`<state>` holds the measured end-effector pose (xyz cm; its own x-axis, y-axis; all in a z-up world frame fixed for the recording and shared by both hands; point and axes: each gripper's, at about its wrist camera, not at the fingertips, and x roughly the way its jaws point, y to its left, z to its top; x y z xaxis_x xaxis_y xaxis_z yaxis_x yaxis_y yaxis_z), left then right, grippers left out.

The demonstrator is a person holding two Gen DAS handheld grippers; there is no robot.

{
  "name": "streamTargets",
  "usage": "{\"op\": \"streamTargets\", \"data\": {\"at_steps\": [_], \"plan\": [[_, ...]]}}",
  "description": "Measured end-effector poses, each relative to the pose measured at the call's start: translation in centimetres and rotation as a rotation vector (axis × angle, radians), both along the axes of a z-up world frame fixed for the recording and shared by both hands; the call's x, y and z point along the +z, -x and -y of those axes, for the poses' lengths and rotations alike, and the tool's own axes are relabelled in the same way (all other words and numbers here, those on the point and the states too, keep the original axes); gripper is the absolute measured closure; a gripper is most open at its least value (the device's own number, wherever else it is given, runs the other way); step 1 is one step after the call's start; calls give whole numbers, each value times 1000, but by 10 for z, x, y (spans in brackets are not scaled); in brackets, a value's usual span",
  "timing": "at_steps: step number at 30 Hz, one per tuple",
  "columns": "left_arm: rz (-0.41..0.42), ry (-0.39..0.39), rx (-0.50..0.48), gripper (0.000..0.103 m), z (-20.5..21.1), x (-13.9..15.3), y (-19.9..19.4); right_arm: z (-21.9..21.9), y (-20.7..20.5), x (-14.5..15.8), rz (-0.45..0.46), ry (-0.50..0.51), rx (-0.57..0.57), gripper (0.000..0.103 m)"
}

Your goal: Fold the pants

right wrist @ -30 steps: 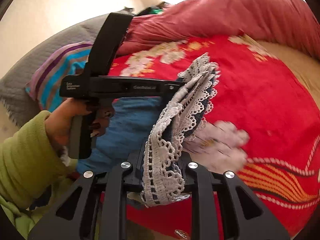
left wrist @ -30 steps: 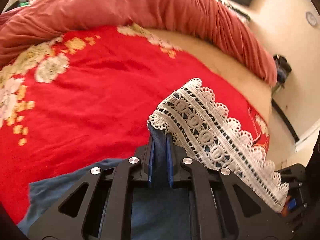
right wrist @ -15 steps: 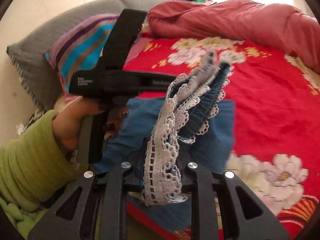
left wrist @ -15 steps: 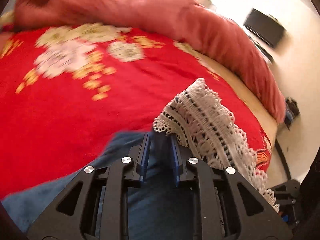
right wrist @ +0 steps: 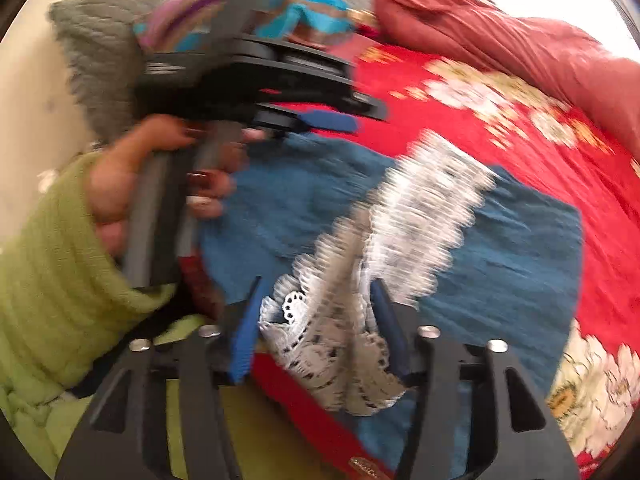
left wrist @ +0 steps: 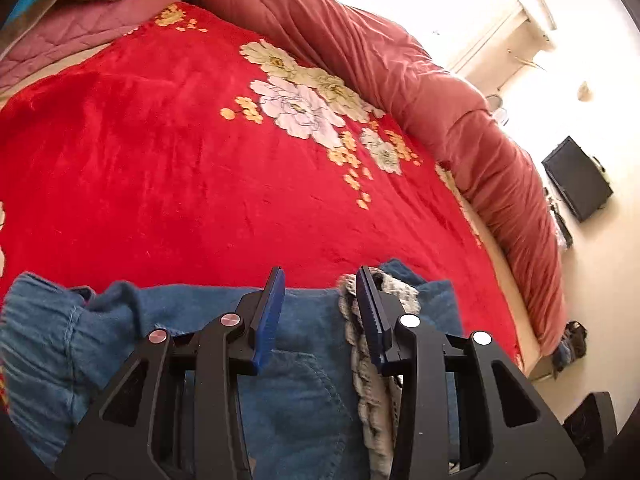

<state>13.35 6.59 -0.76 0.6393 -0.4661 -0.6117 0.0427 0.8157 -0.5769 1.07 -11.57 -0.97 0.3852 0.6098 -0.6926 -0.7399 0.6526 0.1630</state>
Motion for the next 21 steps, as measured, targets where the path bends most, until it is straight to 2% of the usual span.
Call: {"op": "streamTargets", "data": {"at_steps": [2,4,7,9,10,13,15,16,17,21], "plan": [[3,-2,-18,73,5,3,3,6,6,11,10,-39,21,43],[9,3,-42,66,12,4,4,20,8,22,6,-89,16,39],[1,13,-71,64,22,1,3,48,7,37,69,-125,-34,39],[-23,14,-78,64,29,-5,-4,61,0,38,104,-105,-95,39],[-35,17,-80,64,31,-8,-8,70,-12,35,110,-70,-161,39],[-98,40,-95,64,41,-23,-22,89,-41,27,89,-53,-263,39],[-142,25,-82,64,47,-34,-30,92,-64,21,83,-21,-312,39],[-146,13,-77,74,49,-35,-32,92,-71,18,81,-9,-317,39],[-144,3,-80,90,53,-35,-33,90,-80,15,83,4,-313,39],[-78,-26,-72,92,53,-18,-25,77,-110,0,91,82,-300,39]]}}
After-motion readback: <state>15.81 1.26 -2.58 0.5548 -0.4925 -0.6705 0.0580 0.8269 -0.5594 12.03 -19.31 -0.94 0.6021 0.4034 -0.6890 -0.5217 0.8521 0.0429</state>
